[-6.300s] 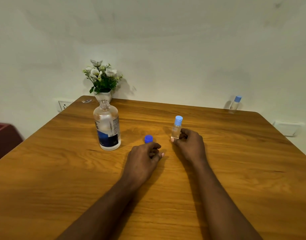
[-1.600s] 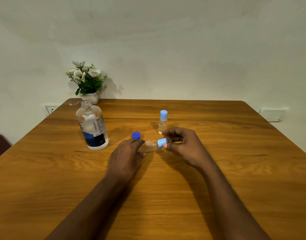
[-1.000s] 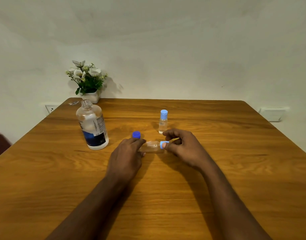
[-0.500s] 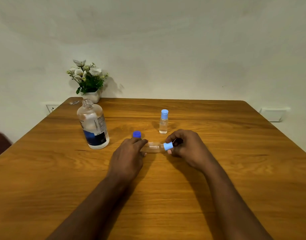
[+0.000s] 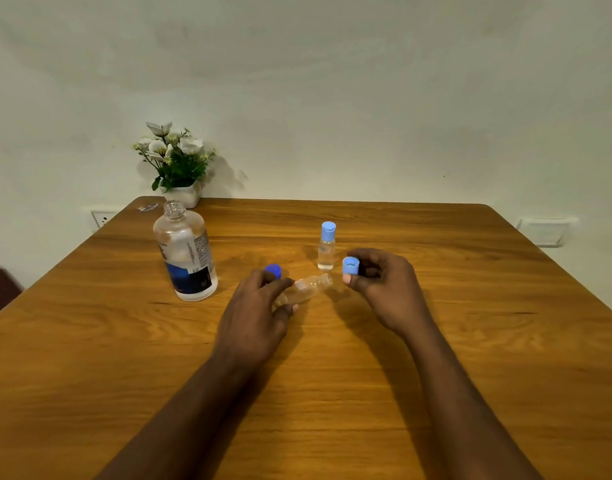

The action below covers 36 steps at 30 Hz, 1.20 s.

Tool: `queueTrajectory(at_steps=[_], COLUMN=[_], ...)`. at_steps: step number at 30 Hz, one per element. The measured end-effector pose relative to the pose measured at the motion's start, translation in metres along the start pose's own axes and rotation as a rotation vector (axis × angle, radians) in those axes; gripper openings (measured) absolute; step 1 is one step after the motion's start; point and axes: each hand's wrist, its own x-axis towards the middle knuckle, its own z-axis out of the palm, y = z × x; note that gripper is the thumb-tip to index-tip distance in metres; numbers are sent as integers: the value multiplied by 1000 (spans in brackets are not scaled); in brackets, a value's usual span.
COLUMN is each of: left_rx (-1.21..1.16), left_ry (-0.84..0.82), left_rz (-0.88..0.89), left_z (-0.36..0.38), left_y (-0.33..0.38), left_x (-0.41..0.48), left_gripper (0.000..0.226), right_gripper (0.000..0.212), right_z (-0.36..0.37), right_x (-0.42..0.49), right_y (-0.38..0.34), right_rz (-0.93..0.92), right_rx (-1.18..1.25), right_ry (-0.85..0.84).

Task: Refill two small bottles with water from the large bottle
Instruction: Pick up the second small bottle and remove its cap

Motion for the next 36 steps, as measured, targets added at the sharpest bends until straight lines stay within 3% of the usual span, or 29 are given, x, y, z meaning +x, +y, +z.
queueTrajectory(at_steps=[7,17,22,25,29,36], left_rx=[-152,-235,-334,-373,-389,-287], left_ry=[-5,-17,14,40,91,178], left_rz=[-88,-110,-171,-182,-175,-152], left_z=[1,2,-4,-8,-11,-16], left_y=[-1,-3,0,1,2,-2], left_x=[2,3,1,1,-1,-9], left_gripper=[37,36,33,32,28,29], right_gripper=[42,68,31,21,33,32], right_z=[0,12,13,28,63,85], right_x=[24,31,7,-13,-33,-33], right_y=[31,38,21,6,-14,-25], right_rz=[166,190,66,5,-7,11], right_rx=[-118,-261,-276,-176,-36,69], right_ry=[229,199,357,188,-82,-116])
